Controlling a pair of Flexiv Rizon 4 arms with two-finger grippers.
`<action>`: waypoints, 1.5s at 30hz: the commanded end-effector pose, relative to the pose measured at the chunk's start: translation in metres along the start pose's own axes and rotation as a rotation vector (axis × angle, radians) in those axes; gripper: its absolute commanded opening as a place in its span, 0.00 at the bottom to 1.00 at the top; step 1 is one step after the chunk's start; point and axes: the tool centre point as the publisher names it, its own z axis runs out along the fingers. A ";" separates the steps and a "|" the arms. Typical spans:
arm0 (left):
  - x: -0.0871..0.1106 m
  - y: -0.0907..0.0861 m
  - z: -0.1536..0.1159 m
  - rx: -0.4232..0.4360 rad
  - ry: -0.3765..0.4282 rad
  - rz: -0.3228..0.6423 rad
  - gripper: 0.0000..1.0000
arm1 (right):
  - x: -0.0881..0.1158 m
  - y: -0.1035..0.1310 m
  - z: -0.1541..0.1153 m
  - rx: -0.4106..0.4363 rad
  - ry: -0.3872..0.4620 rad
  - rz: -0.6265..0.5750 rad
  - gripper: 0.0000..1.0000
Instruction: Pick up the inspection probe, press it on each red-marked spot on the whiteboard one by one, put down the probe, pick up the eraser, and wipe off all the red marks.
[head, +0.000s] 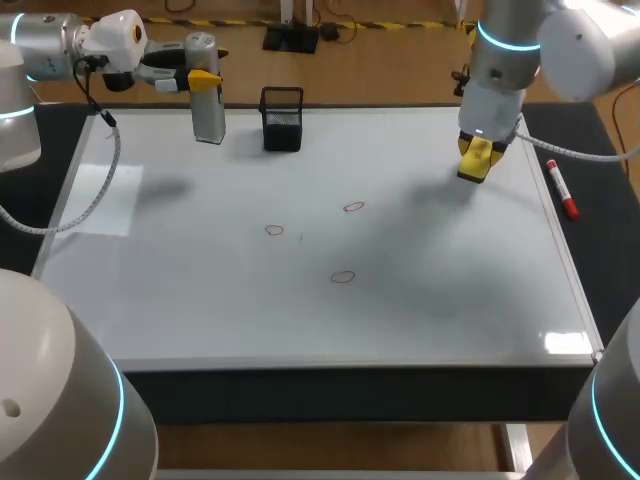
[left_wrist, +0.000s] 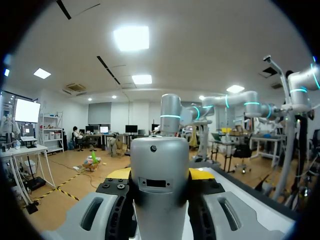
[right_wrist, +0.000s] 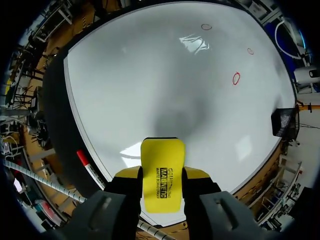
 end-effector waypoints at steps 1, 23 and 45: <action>0.000 -0.001 0.000 -0.001 0.000 0.000 0.00 | 0.000 -0.001 -0.001 0.001 0.004 -0.001 0.00; 0.034 -0.012 0.048 0.041 0.137 0.096 0.00 | 0.000 -0.001 -0.001 0.001 0.004 -0.001 0.00; 0.106 0.025 0.141 0.116 0.291 0.054 0.00 | 0.000 -0.001 -0.001 0.001 0.004 -0.001 0.00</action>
